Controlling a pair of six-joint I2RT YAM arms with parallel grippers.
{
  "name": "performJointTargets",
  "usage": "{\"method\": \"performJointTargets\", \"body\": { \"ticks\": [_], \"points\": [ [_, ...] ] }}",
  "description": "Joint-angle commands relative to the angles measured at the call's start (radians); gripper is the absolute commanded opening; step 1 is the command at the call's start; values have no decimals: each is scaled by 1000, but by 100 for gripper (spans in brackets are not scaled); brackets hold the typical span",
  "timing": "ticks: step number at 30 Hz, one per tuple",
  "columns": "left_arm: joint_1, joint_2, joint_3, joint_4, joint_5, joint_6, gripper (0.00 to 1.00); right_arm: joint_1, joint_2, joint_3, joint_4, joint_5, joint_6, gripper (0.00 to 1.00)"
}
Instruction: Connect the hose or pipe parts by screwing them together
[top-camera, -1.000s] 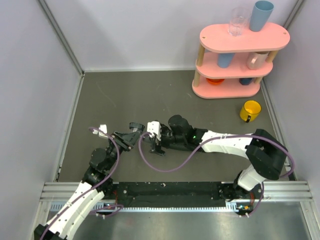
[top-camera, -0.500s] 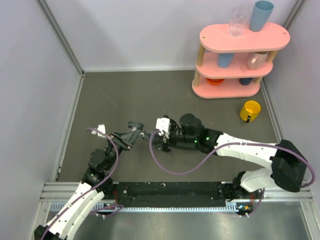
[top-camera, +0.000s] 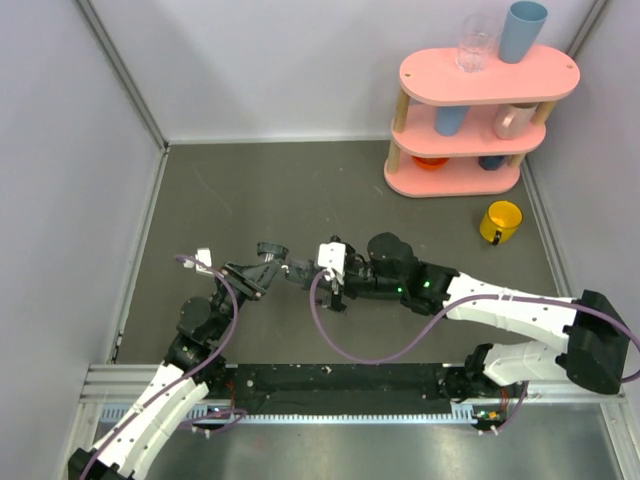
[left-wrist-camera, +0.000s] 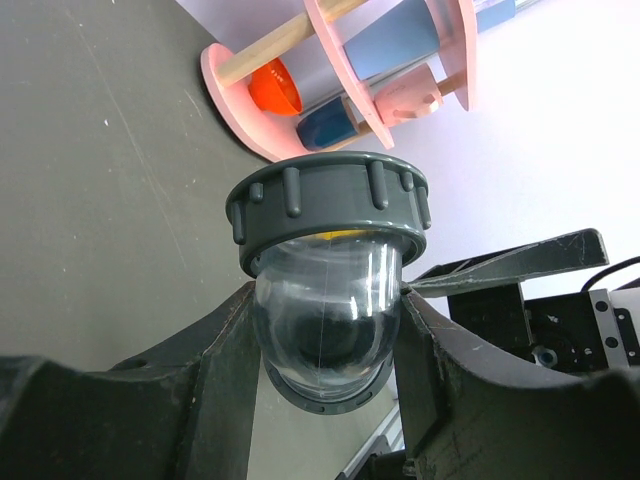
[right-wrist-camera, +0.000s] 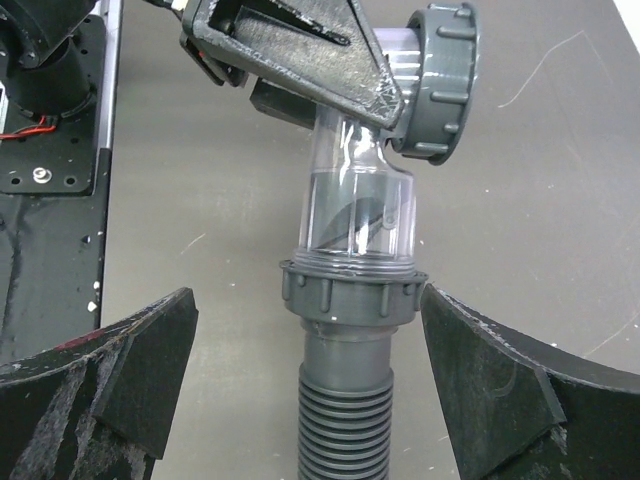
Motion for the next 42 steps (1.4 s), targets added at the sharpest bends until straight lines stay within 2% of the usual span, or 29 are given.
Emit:
{"method": "performJointTargets", "body": {
  "ticks": [1, 11, 15, 18, 26, 42],
  "points": [
    [-3, 0, 32, 106, 3, -13, 0, 19, 9, -3, 13, -2, 16, 92],
    [-3, 2, 31, 117, 5, -31, 0, 27, 99, 26, 44, -4, 11, 88],
    [-1, 5, 37, 119, 9, -33, 0, 27, 156, 33, 63, -18, 19, 81],
    [-3, 2, 38, 119, 11, -33, 0, 27, 185, 35, 79, -8, 23, 79],
    [-3, -9, 32, 117, 12, -34, 0, 23, 234, 33, 114, -11, 37, 79],
    [-3, -36, 23, 109, 17, -36, 0, -34, 331, 75, 183, -145, 123, 79]
  ]
}}
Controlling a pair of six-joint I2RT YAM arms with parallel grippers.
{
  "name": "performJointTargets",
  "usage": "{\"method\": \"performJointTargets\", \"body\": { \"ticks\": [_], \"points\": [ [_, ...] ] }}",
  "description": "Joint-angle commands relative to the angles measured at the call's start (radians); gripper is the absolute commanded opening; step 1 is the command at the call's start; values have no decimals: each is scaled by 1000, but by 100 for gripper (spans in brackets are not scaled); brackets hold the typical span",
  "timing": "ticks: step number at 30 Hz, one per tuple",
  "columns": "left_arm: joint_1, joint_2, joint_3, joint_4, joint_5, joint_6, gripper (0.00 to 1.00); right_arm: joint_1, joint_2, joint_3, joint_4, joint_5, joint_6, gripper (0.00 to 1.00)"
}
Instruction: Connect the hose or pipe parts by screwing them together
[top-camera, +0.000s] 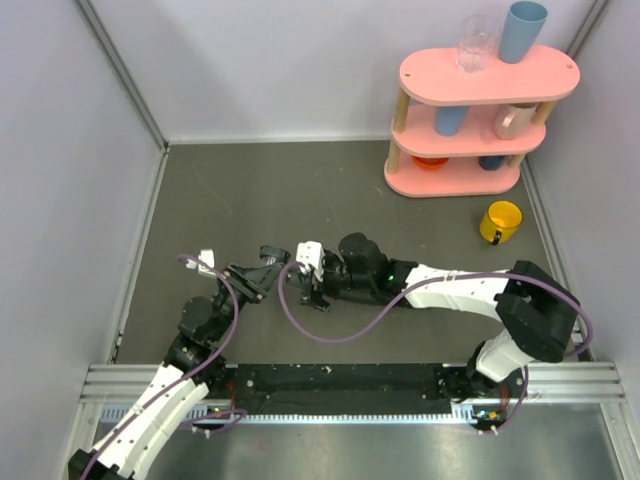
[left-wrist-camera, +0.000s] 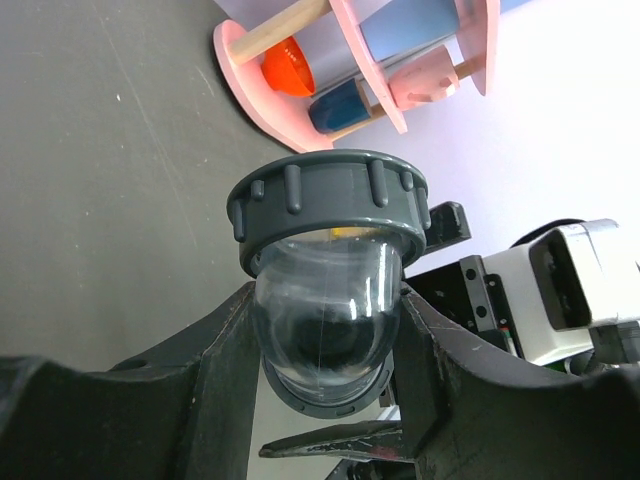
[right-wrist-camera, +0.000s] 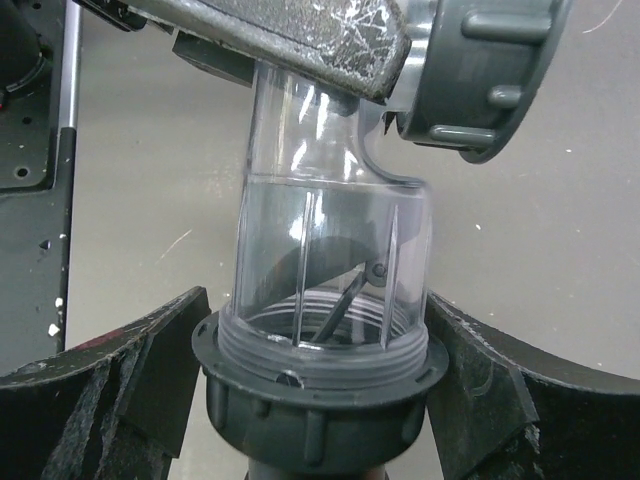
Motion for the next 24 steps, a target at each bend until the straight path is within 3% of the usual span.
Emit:
{"method": "performJointTargets", "body": {
  "ticks": [1, 10, 14, 24],
  "points": [
    [-3, -20, 24, 163, 4, -34, 0, -12, 42, 48, 31, -105, 59, 80],
    [-1, -32, 16, 146, -7, -29, 0, -22, -24, 62, -29, -45, 50, 91],
    [-3, -45, 15, 126, -21, -24, 0, -24, -92, 74, -116, 53, 33, 95],
    [-3, -29, 19, 114, -29, -24, 0, 1, -306, -28, -141, 165, 13, 94]
  ]
}}
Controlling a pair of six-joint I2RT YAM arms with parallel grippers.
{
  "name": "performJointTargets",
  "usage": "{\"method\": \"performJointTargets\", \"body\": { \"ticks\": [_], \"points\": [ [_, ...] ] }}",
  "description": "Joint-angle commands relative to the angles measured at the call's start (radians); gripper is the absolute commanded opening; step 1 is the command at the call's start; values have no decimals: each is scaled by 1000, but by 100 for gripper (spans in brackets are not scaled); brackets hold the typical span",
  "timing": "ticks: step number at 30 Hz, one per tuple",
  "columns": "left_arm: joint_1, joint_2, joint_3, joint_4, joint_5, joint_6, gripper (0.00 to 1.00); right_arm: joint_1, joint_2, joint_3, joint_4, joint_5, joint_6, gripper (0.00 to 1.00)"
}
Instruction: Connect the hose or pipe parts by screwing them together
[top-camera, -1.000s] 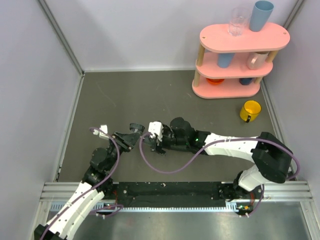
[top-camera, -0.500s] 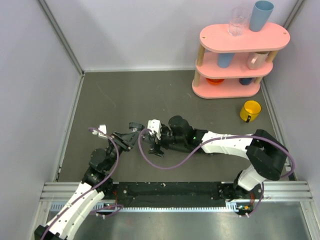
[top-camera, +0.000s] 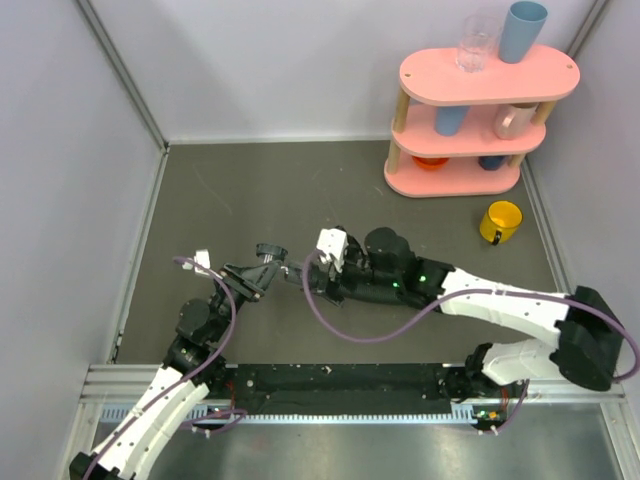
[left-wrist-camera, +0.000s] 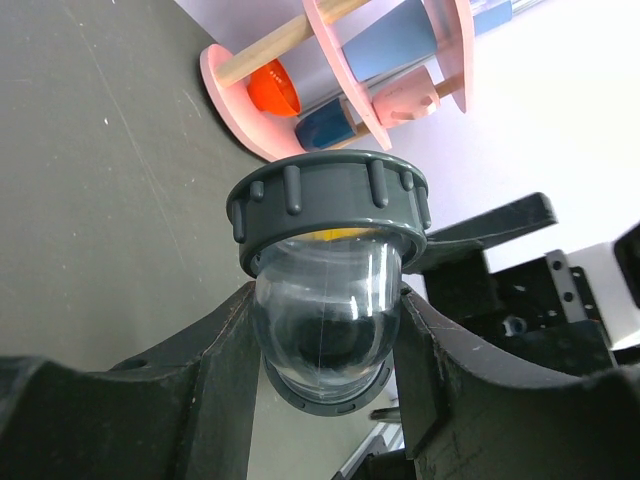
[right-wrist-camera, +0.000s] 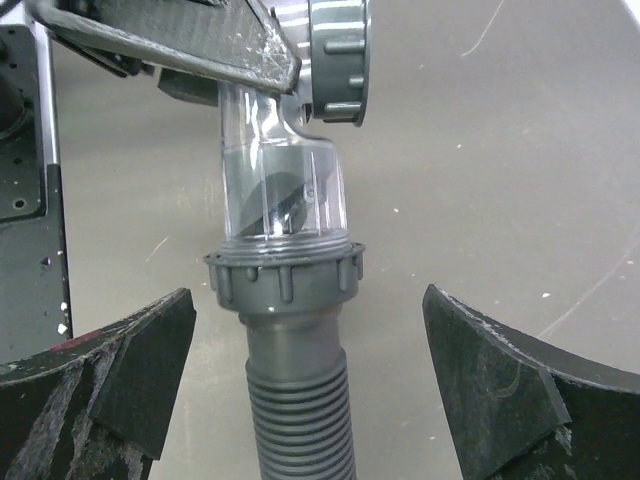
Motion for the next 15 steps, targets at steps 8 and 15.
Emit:
{"method": "performJointTargets", "body": {
  "ticks": [8, 15],
  "points": [
    [-3, 16, 32, 101, -8, -20, 0, 65, -133, -70, 75, -9, -22, 88],
    [-3, 19, 37, 103, -3, -25, 0, 94, -61, -38, 84, -17, -20, 85]
  ]
}}
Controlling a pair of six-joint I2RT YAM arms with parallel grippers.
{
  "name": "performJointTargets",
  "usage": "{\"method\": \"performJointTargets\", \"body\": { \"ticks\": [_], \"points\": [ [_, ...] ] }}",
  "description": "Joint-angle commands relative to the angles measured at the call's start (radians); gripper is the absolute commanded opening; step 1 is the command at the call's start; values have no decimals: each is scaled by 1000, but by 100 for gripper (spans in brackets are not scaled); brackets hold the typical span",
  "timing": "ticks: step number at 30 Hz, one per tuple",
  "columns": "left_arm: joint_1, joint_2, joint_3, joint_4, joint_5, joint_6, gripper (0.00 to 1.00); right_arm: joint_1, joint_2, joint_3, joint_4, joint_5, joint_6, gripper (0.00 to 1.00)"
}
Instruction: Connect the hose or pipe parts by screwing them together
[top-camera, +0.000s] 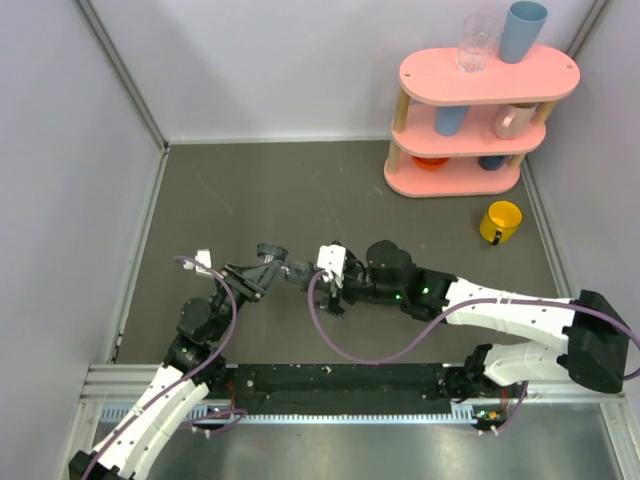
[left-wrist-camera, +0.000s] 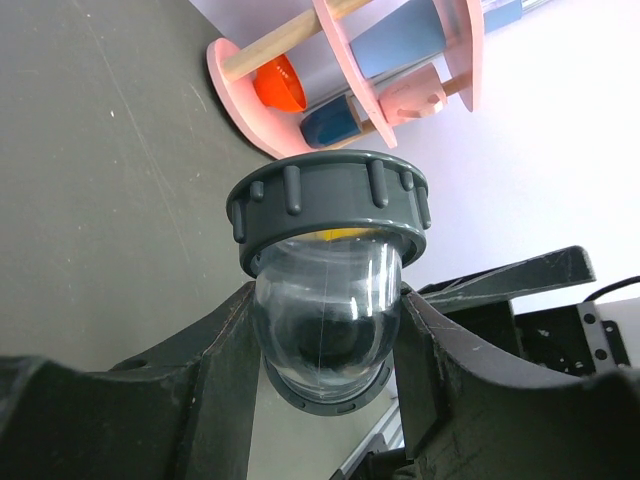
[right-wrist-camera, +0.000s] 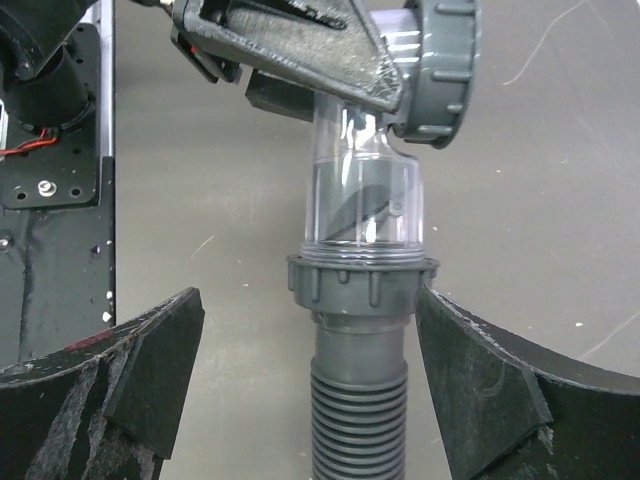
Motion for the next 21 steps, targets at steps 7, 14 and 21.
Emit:
{"method": "performJointTargets", "body": {
  "ticks": [7, 14, 21],
  "points": [
    [-3, 17, 43, 124, 9, -25, 0, 25, 110, 46, 61, -7, -4, 85],
    [-3, 29, 46, 145, 23, -33, 0, 27, 173, 57, 93, -11, -1, 85],
    [-3, 9, 47, 134, 20, -34, 0, 25, 242, 77, 118, -42, 6, 85]
  ]
}}
